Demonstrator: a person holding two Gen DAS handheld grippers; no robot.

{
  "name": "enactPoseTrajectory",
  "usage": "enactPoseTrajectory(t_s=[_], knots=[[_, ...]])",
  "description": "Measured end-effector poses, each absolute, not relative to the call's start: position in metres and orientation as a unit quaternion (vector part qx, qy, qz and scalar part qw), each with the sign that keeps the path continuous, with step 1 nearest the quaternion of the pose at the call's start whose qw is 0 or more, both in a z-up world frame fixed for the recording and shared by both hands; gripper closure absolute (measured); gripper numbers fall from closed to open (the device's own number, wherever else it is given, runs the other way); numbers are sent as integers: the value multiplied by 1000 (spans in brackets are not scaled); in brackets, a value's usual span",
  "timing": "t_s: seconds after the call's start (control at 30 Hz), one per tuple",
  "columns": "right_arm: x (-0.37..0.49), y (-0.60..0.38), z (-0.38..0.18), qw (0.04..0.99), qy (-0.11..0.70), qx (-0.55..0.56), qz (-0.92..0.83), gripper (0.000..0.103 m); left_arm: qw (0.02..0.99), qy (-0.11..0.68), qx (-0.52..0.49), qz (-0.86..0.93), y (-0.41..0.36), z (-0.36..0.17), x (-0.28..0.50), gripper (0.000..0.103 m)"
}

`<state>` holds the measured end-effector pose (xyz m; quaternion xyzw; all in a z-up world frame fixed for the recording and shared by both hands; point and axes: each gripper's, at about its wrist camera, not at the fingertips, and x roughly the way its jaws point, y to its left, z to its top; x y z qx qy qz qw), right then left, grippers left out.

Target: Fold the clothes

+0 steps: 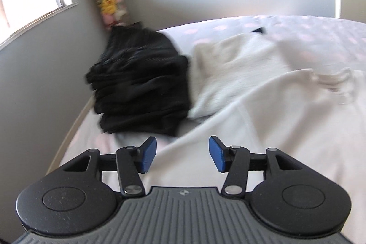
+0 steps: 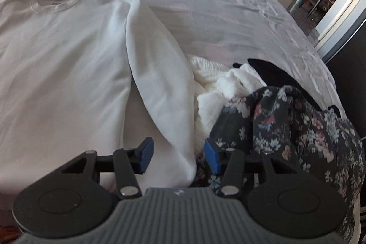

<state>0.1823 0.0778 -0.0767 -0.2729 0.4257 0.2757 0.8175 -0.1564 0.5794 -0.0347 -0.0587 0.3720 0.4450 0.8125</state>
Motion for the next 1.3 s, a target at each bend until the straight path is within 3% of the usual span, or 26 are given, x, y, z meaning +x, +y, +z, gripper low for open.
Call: enactPoseTrajectory(t_s=[0.2,0.27,0.3,0.33,0.37,0.43,0.73,0.93,1.13,1.3], knots=[[186,58,-93,811,450,-245,282,53,856,364,-69,361,511,-18,-112,39],[190,58,-100,809,449,-249,287,62,864,361,-78,342,491,-17,-97,39],[192,58,-103,808,449,-251,289,72,868,359,-83,333,481,-17,-89,39],[195,57,-105,809,449,-248,288,88,873,355,-88,324,472,-16,-85,39],[197,55,-106,808,451,-243,290,96,876,353,-92,315,464,-16,-80,39],[200,50,-103,814,447,-226,295,100,881,351,-98,302,449,-17,-73,39],[213,45,-15,860,340,-193,329,101,871,391,-101,279,422,-42,-53,39],[279,49,38,890,276,-249,264,101,860,410,-110,282,425,-55,-55,39],[380,47,15,892,305,-282,178,101,845,437,-104,290,435,-66,-59,39],[422,42,-12,888,356,-237,169,97,831,452,-103,306,448,-70,-65,39]])
